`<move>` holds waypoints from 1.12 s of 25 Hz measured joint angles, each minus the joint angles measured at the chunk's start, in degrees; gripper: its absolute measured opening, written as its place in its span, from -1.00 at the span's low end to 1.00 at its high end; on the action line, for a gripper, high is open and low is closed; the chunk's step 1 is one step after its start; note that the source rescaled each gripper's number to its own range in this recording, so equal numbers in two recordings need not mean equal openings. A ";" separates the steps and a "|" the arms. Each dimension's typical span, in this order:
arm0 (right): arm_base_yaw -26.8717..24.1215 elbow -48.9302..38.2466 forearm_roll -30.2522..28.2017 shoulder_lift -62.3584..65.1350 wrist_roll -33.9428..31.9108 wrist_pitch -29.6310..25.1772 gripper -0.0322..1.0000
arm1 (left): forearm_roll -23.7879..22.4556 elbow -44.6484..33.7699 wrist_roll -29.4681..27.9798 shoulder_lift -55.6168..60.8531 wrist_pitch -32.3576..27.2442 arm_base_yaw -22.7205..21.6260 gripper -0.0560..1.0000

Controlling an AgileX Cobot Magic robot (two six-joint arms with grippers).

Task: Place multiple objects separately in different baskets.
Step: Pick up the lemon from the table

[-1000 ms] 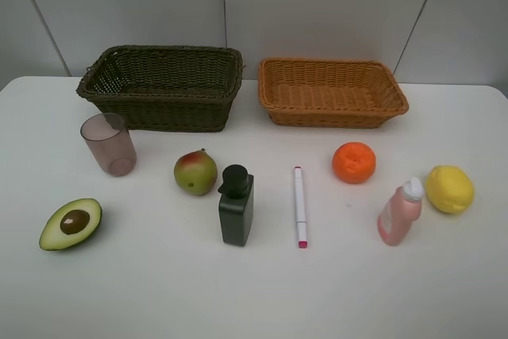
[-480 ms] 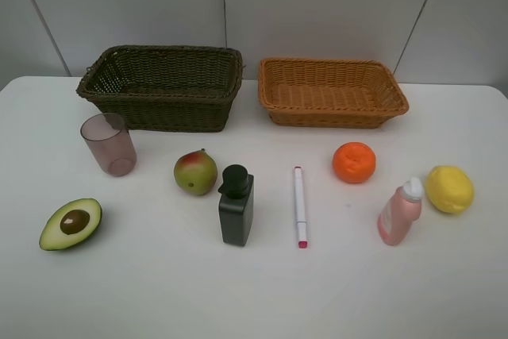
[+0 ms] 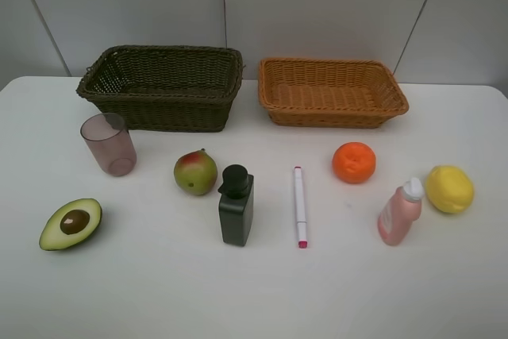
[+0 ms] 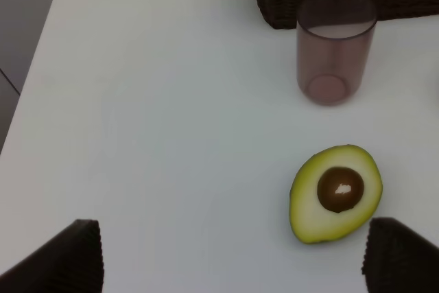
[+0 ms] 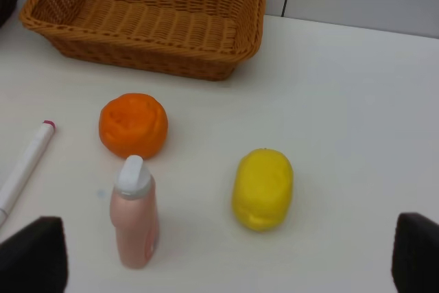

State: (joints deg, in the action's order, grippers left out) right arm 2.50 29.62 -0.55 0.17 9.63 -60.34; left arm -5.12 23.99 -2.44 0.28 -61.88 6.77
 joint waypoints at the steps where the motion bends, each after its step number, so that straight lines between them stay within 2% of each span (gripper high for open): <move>1: 0.00 0.00 -0.12 0.00 -0.11 0.00 1.00 | 0.00 0.00 0.00 0.00 0.00 0.00 1.00; 8: 0.00 4.15 -3.59 -2.36 -2.95 2.53 1.00 | -0.10 0.00 0.00 0.00 0.00 0.00 1.00; 19: 0.00 18.09 -6.46 -33.61 -9.63 3.53 1.00 | -0.10 0.00 0.00 0.00 0.00 0.00 1.00; 28: 0.00 25.58 -18.08 -55.74 -16.00 1.66 1.00 | -0.15 0.00 0.00 0.00 0.00 0.00 1.00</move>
State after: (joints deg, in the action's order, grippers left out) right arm 2.50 55.20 -18.64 -55.57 -6.37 -58.68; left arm -5.27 23.99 -2.44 0.28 -61.88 6.77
